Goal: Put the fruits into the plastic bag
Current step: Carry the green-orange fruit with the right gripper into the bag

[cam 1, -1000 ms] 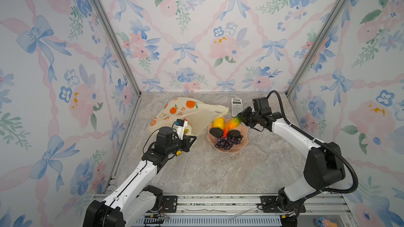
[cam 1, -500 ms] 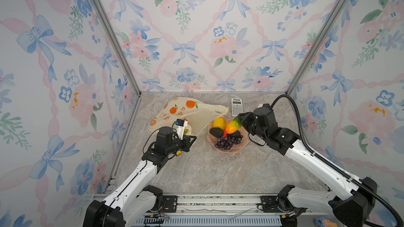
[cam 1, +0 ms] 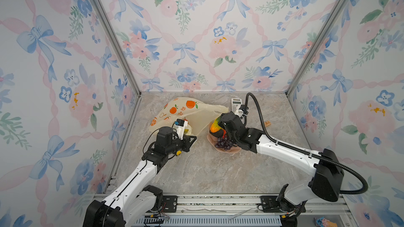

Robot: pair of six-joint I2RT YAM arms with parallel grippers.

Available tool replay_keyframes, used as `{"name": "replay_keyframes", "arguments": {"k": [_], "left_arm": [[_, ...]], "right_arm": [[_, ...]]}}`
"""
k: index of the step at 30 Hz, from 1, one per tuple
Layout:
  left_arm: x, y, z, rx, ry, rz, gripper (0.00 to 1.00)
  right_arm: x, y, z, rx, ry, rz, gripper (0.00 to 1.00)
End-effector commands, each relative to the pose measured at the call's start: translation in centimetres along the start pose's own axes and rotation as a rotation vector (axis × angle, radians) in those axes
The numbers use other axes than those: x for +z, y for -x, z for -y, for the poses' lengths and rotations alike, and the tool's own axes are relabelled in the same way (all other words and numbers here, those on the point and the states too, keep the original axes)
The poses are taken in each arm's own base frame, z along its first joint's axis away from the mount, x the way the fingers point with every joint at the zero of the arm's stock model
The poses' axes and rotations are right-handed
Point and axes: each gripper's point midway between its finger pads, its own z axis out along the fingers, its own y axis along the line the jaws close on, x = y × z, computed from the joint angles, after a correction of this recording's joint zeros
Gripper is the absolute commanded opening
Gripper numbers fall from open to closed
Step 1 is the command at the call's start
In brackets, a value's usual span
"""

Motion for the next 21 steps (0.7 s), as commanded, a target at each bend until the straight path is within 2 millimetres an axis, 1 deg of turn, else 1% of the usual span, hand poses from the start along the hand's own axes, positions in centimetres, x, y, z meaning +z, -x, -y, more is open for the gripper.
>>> {"name": "replay_keyframes", "arguments": {"k": [1, 2, 4, 8, 21], "left_arm": [[0.0, 0.5, 0.5, 0.01, -0.025, 0.008, 0.0], [0.0, 0.5, 0.5, 0.009, -0.026, 0.006, 0.0], [0.1, 0.4, 0.6, 0.008, -0.029, 0.001, 0.0], [0.0, 0.4, 0.6, 0.01, -0.031, 0.003, 0.0], [-0.2, 0.6, 0.9, 0.014, -0.042, 0.012, 0.0]], "right_arm": [[0.9, 0.7, -3.0, 0.068, 0.046, 0.079, 0.3], [1.3, 0.4, -3.2, 0.078, 0.046, 0.077, 0.3], [2.7, -0.9, -3.2, 0.099, 0.034, 0.067, 0.3], [4.7, -2.8, -3.9, 0.132, 0.035, 0.035, 0.3], [9.7, -9.3, -5.1, 0.238, 0.054, -0.129, 0.3]]}}
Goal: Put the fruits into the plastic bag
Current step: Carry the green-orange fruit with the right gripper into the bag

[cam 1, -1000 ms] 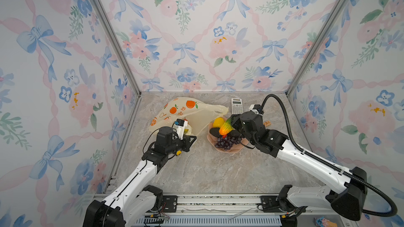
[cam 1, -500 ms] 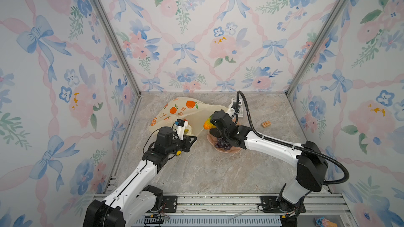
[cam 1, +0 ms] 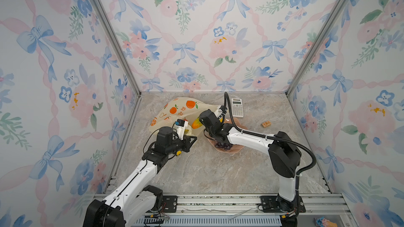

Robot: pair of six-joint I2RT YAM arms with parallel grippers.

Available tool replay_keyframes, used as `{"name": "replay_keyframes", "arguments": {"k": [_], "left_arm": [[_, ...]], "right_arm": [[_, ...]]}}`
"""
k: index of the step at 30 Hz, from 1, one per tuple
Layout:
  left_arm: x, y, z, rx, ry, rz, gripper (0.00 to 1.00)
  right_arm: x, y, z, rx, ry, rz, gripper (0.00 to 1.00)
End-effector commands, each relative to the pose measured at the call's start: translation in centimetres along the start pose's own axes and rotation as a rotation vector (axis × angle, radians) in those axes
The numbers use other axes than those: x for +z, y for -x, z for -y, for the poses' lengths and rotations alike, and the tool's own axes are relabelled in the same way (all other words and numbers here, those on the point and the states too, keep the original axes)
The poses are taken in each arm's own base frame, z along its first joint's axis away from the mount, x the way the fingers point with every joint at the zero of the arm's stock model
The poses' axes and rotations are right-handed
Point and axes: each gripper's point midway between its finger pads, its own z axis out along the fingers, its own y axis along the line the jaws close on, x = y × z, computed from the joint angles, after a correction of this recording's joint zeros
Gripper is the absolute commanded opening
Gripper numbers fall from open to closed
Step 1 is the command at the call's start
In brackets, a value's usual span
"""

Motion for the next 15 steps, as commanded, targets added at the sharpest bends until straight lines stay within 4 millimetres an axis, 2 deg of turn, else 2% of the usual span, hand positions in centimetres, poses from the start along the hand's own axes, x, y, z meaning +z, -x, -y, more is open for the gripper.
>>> {"name": "replay_keyframes", "arguments": {"k": [1, 10, 15], "left_arm": [[-0.3, 0.8, 0.8, 0.017, -0.028, 0.022, 0.0], [-0.2, 0.7, 0.8, 0.014, -0.034, 0.016, 0.0], [-0.2, 0.6, 0.8, 0.014, -0.034, 0.015, 0.0]], "right_arm": [[1.3, -1.4, -1.2, 0.065, 0.035, -0.049, 0.3], [4.7, -4.7, -1.0, 0.087, 0.029, -0.176, 0.3], [6.5, -6.1, 0.0, 0.109, 0.007, -0.23, 0.31]]}}
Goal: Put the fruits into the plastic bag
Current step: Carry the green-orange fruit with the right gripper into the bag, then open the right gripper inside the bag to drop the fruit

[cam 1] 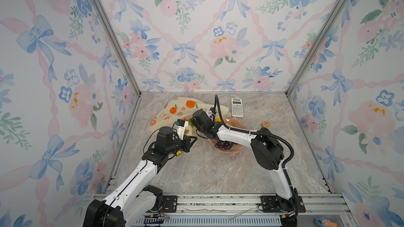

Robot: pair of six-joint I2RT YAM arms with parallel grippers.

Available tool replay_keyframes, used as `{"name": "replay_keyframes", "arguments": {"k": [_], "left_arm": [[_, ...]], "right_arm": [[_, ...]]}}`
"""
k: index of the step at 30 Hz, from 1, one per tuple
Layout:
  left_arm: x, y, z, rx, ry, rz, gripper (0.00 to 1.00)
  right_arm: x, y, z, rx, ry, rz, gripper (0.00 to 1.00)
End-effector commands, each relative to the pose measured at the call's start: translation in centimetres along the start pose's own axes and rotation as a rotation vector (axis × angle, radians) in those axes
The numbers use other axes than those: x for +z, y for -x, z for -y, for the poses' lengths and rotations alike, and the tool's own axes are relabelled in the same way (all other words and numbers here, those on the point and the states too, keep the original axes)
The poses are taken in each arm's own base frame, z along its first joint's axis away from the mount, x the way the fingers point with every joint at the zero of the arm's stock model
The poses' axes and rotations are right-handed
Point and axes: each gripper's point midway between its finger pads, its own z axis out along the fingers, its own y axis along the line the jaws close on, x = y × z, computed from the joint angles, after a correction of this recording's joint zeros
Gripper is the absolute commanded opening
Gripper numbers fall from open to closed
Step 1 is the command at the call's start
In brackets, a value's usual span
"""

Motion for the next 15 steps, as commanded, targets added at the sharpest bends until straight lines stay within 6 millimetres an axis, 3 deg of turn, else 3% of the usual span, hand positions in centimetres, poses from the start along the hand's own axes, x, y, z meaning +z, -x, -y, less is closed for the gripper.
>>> {"name": "replay_keyframes", "arguments": {"k": [1, 10, 15], "left_arm": [[-0.2, 0.7, 0.6, 0.016, -0.025, 0.018, 0.0], [-0.1, 0.6, 0.6, 0.015, -0.026, 0.014, 0.0], [-0.1, 0.5, 0.6, 0.017, -0.025, 0.014, 0.0]], "right_arm": [[1.5, -0.1, 0.2, 0.038, 0.003, -0.036, 0.31], [3.7, -0.6, 1.3, 0.042, -0.023, -0.074, 0.34], [4.5, -0.4, 1.4, 0.055, -0.013, -0.08, 0.43]]}}
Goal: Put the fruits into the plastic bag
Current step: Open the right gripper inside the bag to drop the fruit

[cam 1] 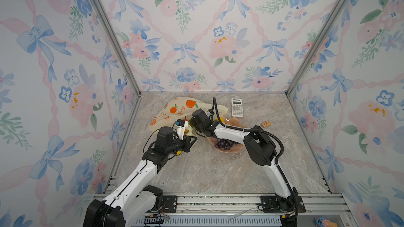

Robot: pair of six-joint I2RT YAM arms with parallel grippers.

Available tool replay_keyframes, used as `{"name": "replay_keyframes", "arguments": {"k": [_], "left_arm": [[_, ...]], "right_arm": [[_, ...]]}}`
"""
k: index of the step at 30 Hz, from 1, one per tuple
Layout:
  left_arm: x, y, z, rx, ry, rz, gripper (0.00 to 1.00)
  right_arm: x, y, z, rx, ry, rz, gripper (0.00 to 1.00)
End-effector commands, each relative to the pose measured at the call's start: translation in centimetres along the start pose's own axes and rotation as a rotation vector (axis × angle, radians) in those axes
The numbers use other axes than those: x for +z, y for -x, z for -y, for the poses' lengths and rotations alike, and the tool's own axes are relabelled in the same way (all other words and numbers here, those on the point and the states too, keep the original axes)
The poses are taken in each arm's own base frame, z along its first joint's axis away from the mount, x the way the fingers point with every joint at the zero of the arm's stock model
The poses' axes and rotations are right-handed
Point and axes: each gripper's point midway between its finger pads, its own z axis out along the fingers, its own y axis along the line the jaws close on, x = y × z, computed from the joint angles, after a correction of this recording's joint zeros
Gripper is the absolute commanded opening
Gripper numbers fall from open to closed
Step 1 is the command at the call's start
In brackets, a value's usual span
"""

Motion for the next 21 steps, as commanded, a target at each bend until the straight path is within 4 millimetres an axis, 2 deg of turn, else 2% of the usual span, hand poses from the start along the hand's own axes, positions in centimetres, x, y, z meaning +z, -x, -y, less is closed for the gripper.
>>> {"name": "replay_keyframes", "arguments": {"k": [1, 9, 21], "left_arm": [[-0.1, 0.5, 0.7, 0.018, -0.025, 0.014, 0.0], [-0.1, 0.6, 0.7, 0.021, -0.023, 0.015, 0.0], [-0.2, 0.7, 0.8, 0.025, -0.022, 0.02, 0.0]], "right_arm": [[0.7, 0.8, -0.9, 0.02, 0.028, -0.004, 0.46], [0.7, 1.9, -2.3, 0.02, 0.063, -0.002, 0.67], [-1.1, 2.4, -5.7, -0.03, 0.138, -0.023, 0.71]]}}
